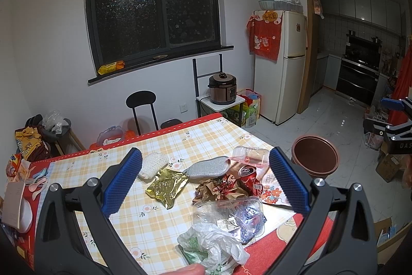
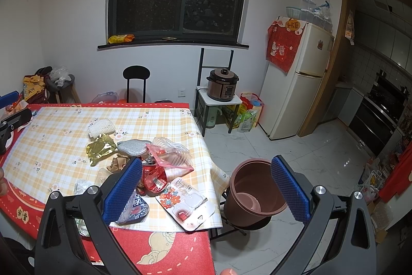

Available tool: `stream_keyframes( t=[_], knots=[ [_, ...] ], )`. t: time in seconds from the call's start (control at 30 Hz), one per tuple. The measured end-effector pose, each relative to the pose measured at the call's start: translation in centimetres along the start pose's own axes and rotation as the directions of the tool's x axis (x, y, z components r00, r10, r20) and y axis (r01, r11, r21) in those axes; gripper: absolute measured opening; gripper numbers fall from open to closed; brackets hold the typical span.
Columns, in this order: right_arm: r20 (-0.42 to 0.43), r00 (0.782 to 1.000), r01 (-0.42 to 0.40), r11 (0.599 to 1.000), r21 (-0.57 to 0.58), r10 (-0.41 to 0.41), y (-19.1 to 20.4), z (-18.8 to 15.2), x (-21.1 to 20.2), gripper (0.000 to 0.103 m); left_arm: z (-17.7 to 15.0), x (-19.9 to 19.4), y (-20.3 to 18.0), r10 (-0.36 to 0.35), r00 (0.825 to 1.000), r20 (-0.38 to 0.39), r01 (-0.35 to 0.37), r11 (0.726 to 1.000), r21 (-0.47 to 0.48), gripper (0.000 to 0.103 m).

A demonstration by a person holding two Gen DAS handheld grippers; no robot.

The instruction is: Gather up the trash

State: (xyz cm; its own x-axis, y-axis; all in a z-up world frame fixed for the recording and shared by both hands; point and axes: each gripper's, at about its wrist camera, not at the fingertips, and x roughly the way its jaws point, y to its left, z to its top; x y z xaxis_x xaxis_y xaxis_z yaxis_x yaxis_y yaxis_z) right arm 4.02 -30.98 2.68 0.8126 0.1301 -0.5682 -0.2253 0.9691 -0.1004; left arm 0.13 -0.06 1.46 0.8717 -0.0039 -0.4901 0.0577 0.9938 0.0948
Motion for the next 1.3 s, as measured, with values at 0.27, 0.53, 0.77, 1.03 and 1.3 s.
stream_keyframes(
  t=[0.27,0.53,0.77,1.03,1.3],
  knots=[
    [0.0,1.0,0.0,1.0,0.0,0.0,0.0,0.0,-0.1,0.098,-0.1,0.0,0.0,0.0,1.0,0.0,0.0,1.0,-0.002,0.097],
    [-0.014,0.999,-0.029,0.999,0.027,0.03,-0.3,-1.0,1.5,0.098,1.0,0.2,0.0,-0.008,1.0,-0.023,0.007,0.999,-0.032,0.097],
    [-0.021,0.994,-0.107,0.991,0.081,0.109,0.0,-3.2,3.9,0.098,-1.4,1.1,1.1,-0.037,0.998,-0.051,0.031,0.994,-0.104,0.097],
    [-0.024,0.977,-0.202,0.962,0.183,0.21,2.8,-8.7,9.0,0.098,-6.6,2.3,3.8,0.028,0.991,-0.129,-0.059,0.968,-0.243,0.097],
    [-0.072,0.945,-0.303,0.937,0.174,0.319,5.1,-11.3,12.2,0.098,-12.6,4.1,3.5,0.062,0.969,-0.241,-0.149,0.92,-0.362,0.097]
  ],
)
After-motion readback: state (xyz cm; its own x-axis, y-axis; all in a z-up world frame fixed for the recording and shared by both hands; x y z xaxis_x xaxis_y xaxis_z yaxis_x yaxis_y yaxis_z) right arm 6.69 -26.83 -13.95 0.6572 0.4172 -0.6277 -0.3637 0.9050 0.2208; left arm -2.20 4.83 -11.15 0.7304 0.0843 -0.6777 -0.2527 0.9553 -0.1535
